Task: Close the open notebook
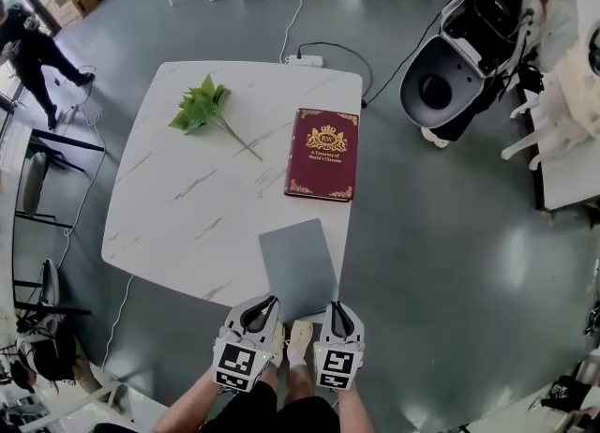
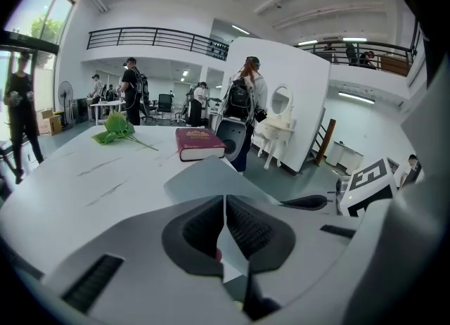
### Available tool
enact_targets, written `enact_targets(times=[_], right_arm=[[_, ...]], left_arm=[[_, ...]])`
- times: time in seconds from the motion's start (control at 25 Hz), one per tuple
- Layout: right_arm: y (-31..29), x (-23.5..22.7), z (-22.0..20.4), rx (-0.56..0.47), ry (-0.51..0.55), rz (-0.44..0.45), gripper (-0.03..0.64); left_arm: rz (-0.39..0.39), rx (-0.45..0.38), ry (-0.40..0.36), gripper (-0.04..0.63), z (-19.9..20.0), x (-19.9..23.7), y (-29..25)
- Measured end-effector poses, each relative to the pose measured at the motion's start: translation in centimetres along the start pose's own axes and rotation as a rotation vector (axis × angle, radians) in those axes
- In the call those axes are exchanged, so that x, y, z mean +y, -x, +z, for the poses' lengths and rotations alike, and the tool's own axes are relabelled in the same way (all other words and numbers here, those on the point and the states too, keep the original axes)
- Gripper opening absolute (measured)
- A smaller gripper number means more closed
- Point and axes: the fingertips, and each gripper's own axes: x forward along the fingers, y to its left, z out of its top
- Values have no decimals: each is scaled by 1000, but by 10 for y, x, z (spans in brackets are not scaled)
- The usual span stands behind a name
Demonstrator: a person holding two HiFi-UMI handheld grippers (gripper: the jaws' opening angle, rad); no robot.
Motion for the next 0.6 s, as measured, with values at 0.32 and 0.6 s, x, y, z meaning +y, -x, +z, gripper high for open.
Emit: enact_targets(times=[0.32, 0.6], right_arm=[[1, -3, 0, -14, -8, -31, 75], [10, -3, 7, -22, -9, -34, 209]], left_arm=[[-2, -8, -4, 32, -2, 3, 6], [-1, -40, -10, 32, 11, 1, 22]])
